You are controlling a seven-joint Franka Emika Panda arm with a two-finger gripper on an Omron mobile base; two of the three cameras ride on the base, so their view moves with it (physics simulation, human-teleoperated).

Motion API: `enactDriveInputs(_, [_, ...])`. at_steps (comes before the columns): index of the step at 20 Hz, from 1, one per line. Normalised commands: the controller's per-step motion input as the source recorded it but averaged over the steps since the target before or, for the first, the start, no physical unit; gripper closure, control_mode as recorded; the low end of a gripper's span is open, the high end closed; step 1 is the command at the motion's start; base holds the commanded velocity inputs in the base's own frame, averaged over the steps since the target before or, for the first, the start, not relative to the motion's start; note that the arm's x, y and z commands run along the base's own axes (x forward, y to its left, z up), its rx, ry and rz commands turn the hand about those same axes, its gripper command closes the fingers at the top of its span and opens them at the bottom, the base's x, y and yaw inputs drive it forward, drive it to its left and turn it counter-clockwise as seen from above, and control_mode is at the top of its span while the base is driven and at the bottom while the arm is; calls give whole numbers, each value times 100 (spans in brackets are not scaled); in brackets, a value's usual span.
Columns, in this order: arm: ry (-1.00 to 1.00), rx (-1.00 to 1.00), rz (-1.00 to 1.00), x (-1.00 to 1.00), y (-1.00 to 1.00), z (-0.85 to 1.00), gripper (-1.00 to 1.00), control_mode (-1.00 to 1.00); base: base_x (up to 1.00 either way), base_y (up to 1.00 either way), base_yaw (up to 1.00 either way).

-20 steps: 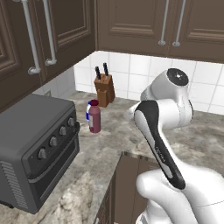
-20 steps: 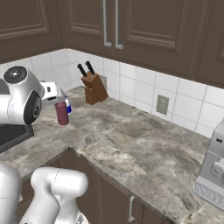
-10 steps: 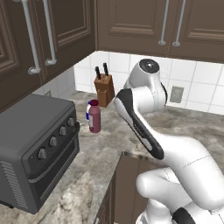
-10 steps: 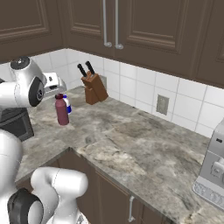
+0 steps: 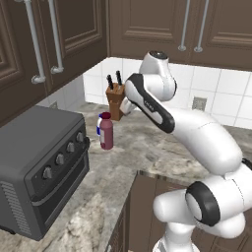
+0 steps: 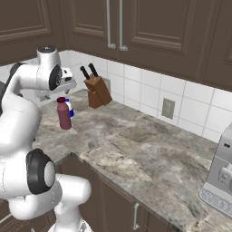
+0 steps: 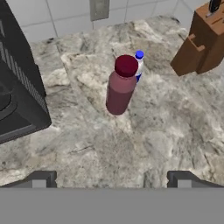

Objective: Place the drinks on the dining counter in a tight cluster.

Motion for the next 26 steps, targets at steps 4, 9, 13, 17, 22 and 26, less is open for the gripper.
enactDriveInputs(4, [5,-4,0,34,53,-29,-100,-100,0,0,0])
enactDriveInputs(9, [0,-2,0,30,42,-45,-100,-100,0,0,0])
enactDriveInputs(13, [0,-1,0,54,15,-47,-100,-100,0,0,0])
enactDriveInputs(17, [7,-2,0,75,5,-18,-100,-100,0,0,0])
enactDriveInputs(22, [8,-2,0,61,5,0,-100,-100,0,0,0])
enactDriveInputs(26, [4,-2,0,45,22,0,-100,-100,0,0,0])
